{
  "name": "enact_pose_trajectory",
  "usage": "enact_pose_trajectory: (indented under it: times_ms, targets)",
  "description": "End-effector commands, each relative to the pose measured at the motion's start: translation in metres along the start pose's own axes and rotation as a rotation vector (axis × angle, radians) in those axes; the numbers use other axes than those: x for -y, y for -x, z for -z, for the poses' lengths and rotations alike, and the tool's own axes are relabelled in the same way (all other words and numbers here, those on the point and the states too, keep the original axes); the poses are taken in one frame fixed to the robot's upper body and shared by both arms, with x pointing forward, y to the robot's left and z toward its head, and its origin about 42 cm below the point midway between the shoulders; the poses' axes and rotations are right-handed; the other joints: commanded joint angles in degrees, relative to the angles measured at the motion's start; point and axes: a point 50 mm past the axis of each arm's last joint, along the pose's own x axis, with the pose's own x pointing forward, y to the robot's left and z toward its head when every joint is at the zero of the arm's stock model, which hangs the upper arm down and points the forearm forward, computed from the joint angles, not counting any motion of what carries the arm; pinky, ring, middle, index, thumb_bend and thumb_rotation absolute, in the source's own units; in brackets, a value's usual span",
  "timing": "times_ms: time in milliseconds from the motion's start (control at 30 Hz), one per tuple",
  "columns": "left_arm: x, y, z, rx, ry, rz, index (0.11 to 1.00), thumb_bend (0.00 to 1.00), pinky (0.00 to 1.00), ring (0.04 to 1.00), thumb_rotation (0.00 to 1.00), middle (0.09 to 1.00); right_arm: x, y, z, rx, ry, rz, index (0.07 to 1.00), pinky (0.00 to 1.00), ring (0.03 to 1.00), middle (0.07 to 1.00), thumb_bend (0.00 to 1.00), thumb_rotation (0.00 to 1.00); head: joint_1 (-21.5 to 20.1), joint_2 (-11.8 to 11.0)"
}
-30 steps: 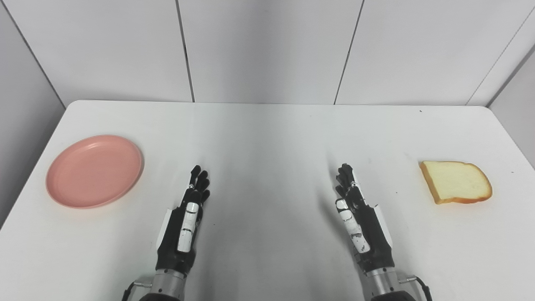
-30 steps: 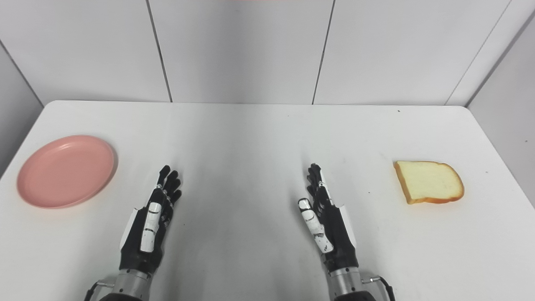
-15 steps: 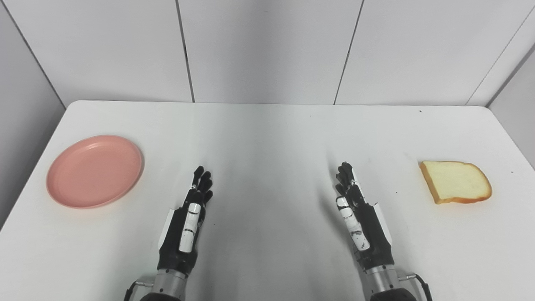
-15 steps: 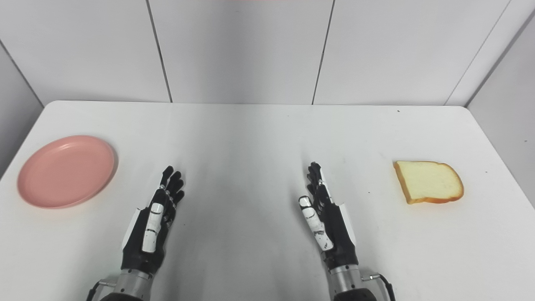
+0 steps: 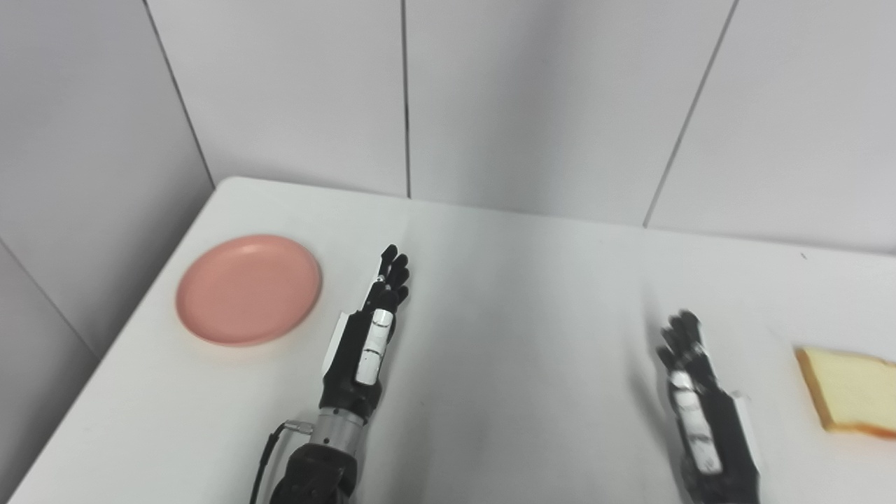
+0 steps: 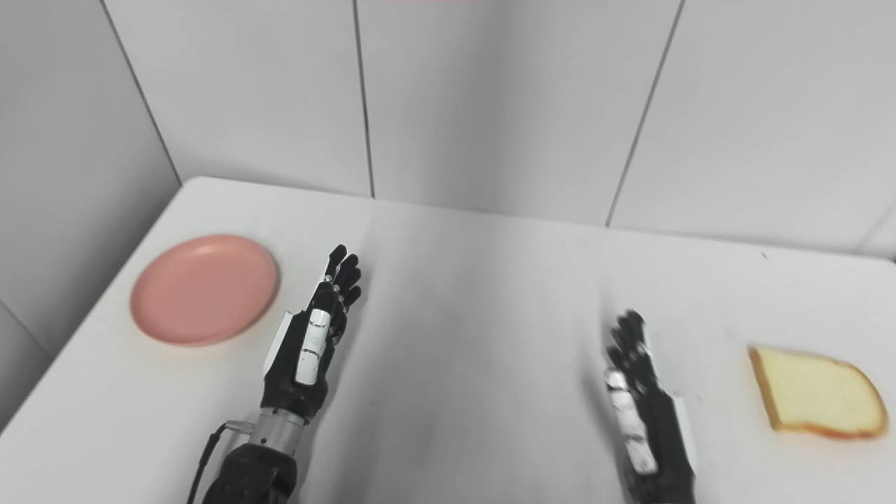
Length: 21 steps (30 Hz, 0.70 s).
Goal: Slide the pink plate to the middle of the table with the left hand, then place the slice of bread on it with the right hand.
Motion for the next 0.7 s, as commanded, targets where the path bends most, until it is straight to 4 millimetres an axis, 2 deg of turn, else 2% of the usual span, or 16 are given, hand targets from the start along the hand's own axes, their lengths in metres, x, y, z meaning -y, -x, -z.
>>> enact_pose_trajectory:
  times_ms: [0, 133, 233, 400, 667]
  targets:
    - [-0.005, -0.015, -0.016, 0.081, 0.015, -0.013, 1.0, 0.77, 1.0, 1.0, 1.0, 1.0, 0.012, 0.02, 0.017, -0.056, 0.01, 0.008, 1.0, 1.0, 1.0, 1.0, 0.64, 0.82, 2.8, -0.6]
    - [-0.016, -0.024, -0.022, 0.091, 0.028, -0.042, 1.0, 0.77, 1.0, 1.0, 1.0, 1.0, 0.019, 0.021, 0.023, -0.07, 0.02, -0.006, 1.0, 1.0, 1.0, 1.0, 0.65, 0.85, 5.6, -2.2]
    - [-0.035, -0.031, -0.031, 0.11, 0.008, -0.088, 1.0, 0.78, 1.0, 0.999, 1.0, 0.998, 0.021, 0.02, 0.024, -0.051, 0.014, -0.009, 1.0, 1.0, 1.0, 1.0, 0.65, 0.87, 7.5, -3.5]
    - [-0.062, -0.04, -0.042, 0.109, -0.033, -0.134, 0.981, 0.85, 1.0, 0.987, 1.0, 0.978, 0.021, 0.022, 0.024, -0.081, -0.003, 0.031, 1.0, 1.0, 1.0, 1.0, 0.65, 0.85, 8.8, -3.8]
    - [-0.104, -0.053, -0.051, 0.101, -0.08, -0.179, 0.94, 0.86, 0.97, 0.946, 1.0, 0.952, 0.023, 0.023, 0.023, -0.088, -0.028, 0.044, 1.0, 1.0, 1.0, 1.0, 0.65, 0.82, 10.5, -4.8]
